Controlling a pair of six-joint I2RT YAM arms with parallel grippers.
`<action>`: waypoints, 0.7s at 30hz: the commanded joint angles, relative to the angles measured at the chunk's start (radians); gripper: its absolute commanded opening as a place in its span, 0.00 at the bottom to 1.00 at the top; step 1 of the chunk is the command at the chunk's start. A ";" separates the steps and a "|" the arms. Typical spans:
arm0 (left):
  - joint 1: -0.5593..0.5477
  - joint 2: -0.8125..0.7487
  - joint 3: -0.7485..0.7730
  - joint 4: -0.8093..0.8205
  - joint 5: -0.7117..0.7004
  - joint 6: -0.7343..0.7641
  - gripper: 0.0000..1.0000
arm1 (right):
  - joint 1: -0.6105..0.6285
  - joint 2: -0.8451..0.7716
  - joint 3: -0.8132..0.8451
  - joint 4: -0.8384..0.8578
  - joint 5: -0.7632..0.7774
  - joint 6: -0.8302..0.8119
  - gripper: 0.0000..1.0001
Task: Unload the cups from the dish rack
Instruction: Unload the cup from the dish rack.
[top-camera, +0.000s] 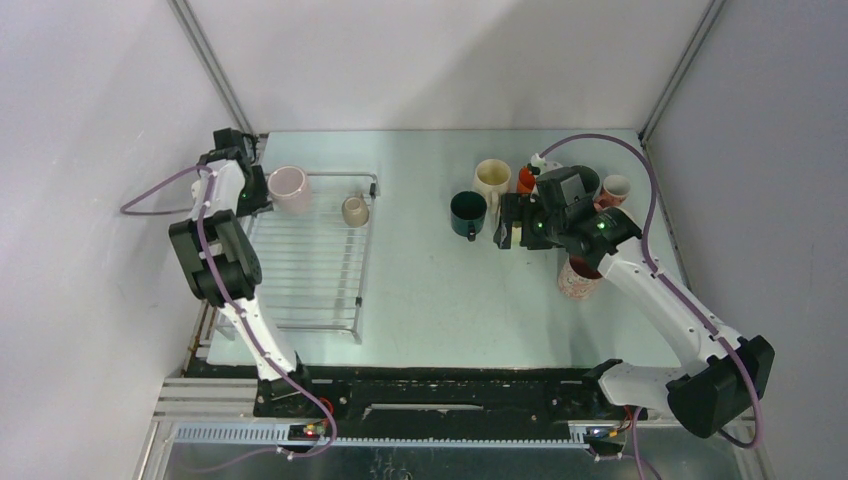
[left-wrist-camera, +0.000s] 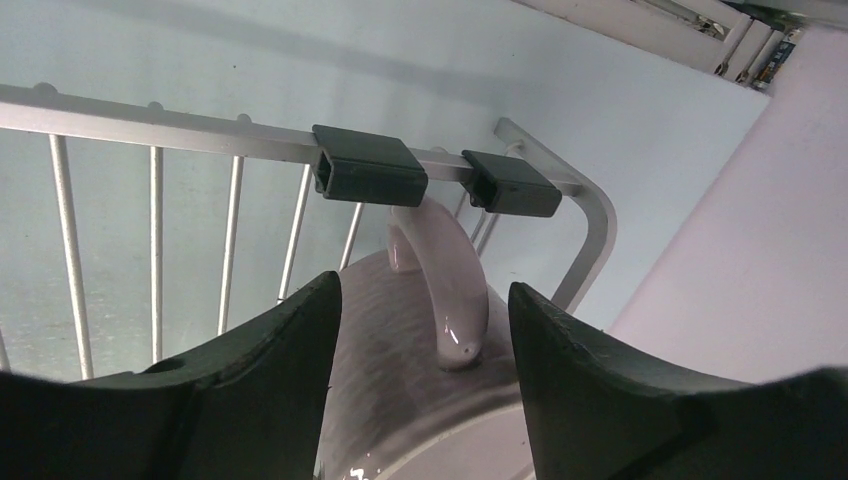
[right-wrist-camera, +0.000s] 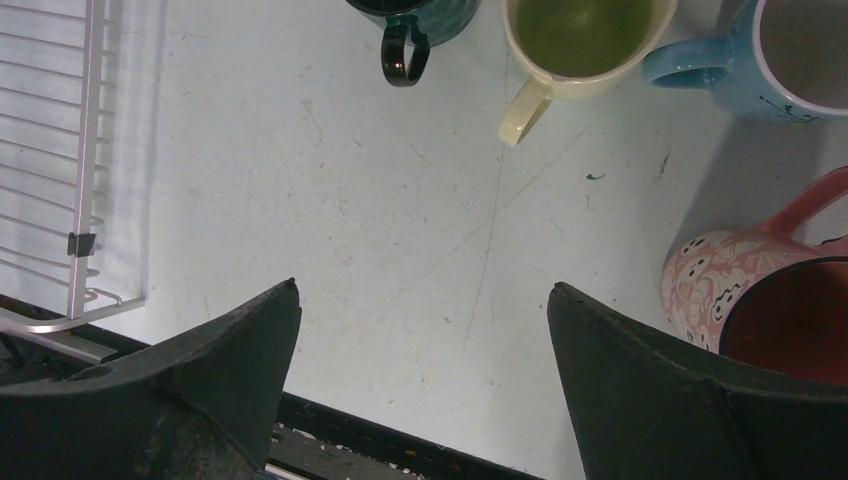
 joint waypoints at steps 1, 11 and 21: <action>0.003 0.015 -0.014 -0.009 0.035 -0.034 0.67 | 0.005 -0.003 0.033 0.029 -0.006 -0.019 1.00; 0.003 0.031 -0.058 0.026 0.092 -0.046 0.49 | 0.003 -0.008 0.024 0.032 0.000 -0.024 1.00; 0.001 -0.007 -0.080 0.057 0.127 -0.033 0.04 | 0.003 -0.007 0.023 0.030 -0.002 -0.023 1.00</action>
